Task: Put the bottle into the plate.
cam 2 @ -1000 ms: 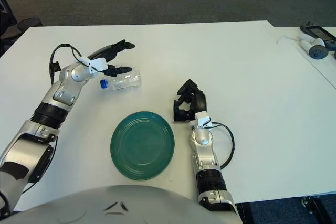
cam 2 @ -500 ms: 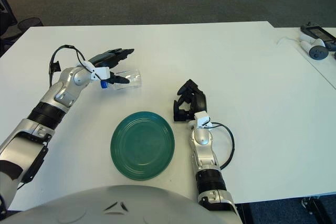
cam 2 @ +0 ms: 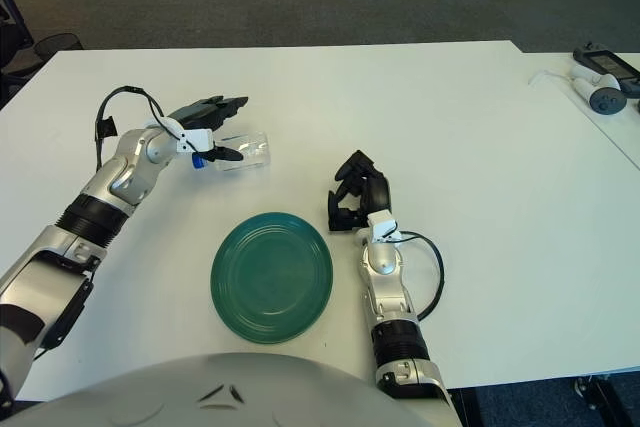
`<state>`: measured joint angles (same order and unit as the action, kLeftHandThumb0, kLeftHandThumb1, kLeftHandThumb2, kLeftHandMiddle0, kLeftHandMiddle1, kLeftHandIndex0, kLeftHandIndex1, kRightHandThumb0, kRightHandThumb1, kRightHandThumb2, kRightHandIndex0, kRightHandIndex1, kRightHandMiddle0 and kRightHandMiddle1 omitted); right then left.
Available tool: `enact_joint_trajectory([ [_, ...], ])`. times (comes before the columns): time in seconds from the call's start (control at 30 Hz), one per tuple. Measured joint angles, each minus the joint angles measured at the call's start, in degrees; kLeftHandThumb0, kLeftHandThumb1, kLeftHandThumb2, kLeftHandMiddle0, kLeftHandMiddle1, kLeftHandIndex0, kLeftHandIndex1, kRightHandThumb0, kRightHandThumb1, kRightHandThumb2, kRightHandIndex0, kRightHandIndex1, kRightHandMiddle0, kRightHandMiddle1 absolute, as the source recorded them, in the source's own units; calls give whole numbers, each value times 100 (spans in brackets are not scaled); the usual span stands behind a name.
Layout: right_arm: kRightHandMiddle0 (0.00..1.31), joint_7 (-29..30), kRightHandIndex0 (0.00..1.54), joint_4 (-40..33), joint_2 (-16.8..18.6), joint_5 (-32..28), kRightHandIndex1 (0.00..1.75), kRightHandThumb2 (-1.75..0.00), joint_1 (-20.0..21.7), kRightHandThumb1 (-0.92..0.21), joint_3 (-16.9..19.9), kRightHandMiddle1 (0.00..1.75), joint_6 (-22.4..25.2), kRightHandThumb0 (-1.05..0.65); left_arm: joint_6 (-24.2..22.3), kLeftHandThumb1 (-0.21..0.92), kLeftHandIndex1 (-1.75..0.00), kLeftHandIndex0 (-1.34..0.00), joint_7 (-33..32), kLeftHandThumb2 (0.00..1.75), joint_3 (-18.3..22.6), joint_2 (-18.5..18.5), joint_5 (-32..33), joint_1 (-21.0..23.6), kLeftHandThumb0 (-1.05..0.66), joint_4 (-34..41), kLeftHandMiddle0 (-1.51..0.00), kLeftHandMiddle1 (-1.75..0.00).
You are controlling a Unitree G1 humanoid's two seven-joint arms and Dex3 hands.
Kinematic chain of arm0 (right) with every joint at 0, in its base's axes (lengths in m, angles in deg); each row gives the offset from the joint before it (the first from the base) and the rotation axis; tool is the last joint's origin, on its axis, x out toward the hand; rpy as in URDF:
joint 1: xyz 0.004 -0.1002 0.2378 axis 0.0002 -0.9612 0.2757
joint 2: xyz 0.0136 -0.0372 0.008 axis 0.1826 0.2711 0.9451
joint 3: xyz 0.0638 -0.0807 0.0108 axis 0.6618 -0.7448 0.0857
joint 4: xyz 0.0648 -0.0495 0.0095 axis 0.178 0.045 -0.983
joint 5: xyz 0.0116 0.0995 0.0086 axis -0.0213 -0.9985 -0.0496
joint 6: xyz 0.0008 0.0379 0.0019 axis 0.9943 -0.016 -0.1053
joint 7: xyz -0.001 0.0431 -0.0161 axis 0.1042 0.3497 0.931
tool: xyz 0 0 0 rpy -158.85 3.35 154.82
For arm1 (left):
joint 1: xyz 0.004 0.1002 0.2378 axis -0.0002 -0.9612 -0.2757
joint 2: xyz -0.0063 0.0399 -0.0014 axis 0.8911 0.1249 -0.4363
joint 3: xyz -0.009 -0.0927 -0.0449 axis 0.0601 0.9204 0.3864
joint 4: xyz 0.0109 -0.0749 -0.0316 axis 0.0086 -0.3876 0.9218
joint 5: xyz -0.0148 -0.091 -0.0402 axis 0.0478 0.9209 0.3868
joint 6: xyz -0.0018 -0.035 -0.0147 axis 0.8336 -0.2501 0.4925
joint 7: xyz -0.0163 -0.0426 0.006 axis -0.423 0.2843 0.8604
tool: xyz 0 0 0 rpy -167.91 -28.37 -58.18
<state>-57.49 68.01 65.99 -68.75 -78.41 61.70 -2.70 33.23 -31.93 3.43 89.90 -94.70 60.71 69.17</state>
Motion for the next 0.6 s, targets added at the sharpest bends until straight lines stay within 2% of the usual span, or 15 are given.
enact_joint_trajectory([
  [0.2, 69, 7, 92, 0, 12, 0, 166, -173, 0, 8, 7, 175, 13, 0, -316, 92, 0, 0, -11, 15, -306, -3, -501, 192, -105, -248, 0, 0],
  [0.6, 69, 41, 94, 4, 20, 2, 163, -173, -3, 9, 11, 175, 13, 0, -386, 92, 0, 0, -151, 14, -514, -156, -666, 365, -105, -840, 0, 0],
])
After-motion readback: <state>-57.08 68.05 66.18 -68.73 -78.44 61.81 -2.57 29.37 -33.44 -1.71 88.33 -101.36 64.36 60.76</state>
